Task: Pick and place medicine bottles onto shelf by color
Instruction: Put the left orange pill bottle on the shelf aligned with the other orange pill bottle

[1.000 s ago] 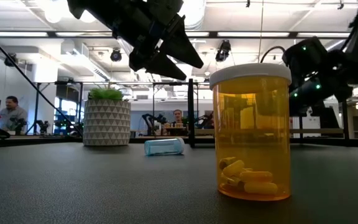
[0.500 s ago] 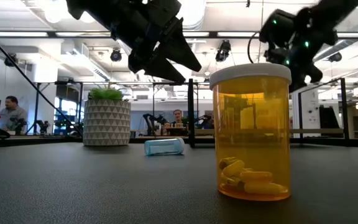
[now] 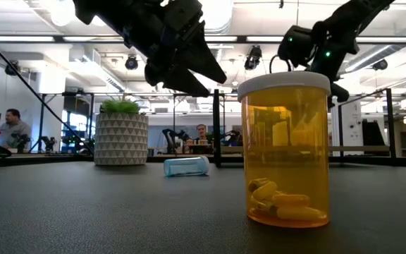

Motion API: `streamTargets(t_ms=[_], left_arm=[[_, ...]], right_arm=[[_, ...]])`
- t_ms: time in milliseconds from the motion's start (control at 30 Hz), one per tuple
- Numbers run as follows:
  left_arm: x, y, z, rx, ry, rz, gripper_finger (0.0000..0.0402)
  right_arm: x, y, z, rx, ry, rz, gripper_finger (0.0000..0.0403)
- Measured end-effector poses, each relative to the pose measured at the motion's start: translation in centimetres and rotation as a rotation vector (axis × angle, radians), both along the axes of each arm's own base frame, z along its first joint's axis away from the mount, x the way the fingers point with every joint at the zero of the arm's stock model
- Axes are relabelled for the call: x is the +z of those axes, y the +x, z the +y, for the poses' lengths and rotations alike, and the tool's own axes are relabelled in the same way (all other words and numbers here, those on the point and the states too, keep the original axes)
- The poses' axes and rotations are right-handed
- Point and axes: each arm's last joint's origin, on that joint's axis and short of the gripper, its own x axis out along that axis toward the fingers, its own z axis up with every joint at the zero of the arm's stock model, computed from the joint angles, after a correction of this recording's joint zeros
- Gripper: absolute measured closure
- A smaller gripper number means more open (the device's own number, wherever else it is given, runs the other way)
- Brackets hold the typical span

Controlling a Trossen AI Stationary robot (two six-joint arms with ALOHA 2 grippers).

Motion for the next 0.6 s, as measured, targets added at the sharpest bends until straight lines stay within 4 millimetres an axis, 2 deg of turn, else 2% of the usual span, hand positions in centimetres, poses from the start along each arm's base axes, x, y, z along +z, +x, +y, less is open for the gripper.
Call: streamTargets(t_ms=[600], left_arm=[[-0.1, -0.1, 0.0, -0.001, -0.001, 0.004, 0.0075]], right_arm=[[-2.9, -0.5, -3.0, -0.078, 0.075, 0.098, 0.0182]])
